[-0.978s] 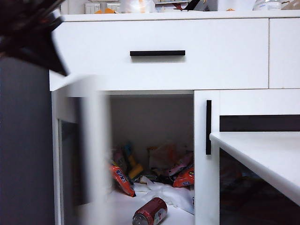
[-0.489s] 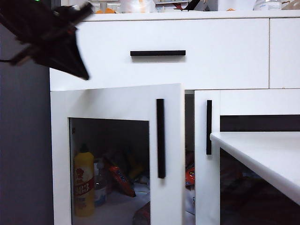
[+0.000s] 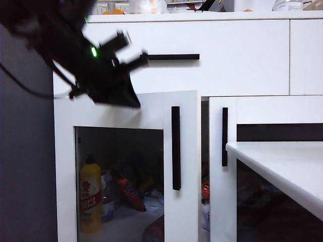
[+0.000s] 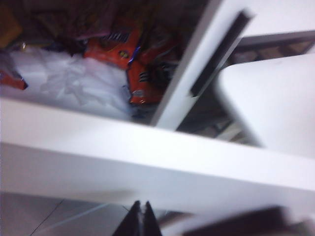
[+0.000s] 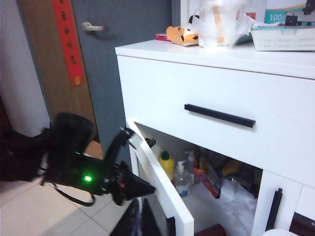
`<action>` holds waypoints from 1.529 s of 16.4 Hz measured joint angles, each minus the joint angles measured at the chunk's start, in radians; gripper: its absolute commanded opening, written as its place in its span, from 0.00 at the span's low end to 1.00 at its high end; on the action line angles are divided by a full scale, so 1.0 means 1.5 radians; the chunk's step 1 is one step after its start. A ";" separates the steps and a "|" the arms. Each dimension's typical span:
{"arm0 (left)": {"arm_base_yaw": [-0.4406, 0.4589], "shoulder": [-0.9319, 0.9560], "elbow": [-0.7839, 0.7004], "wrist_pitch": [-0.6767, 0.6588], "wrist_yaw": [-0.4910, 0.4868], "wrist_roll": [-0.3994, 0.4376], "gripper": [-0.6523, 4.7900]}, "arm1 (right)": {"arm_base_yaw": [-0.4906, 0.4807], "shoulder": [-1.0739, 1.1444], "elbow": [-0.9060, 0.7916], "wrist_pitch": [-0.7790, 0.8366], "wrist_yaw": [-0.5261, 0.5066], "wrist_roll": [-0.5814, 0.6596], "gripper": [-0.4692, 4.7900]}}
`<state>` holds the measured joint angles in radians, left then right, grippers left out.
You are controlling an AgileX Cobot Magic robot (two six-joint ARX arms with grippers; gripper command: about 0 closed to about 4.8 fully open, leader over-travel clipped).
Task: Open the left door of the white cabinet, pick up a can of beverage from the table on the right, place it inside the cabinet, and finally close the cabinet door.
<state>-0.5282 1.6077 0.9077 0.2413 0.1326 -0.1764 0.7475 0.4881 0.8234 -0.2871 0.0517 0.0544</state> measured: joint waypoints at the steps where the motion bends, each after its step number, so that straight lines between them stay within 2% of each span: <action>1: 0.000 0.018 0.000 0.020 -0.002 0.000 0.11 | 0.000 0.000 0.000 -0.005 0.000 0.000 0.08; 4: 0.000 0.051 -0.001 0.100 -0.009 0.003 0.11 | 0.000 0.000 0.000 -0.026 0.010 0.000 0.08; 8: 0.000 0.151 0.001 0.296 -0.014 0.003 0.11 | 0.000 0.000 0.000 -0.043 0.053 -0.007 0.08; 9: 0.000 0.172 0.004 0.316 -0.014 0.003 0.11 | 0.000 0.000 0.000 -0.044 0.053 -0.013 0.08; 12: 0.000 0.226 0.061 0.312 -0.024 0.003 0.11 | 0.000 0.000 0.000 -0.067 0.056 -0.020 0.08; 16: 0.001 0.274 0.179 0.286 -0.025 0.041 0.11 | 0.000 0.000 0.000 -0.068 0.060 -0.020 0.08; 25: 0.023 0.380 0.315 0.235 -0.019 0.063 0.11 | 0.000 -0.001 0.000 -0.098 0.073 -0.020 0.08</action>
<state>-0.4938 2.1777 1.3808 0.5938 0.1043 -0.0814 0.7479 0.4873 0.8234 -0.4339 0.1612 0.0250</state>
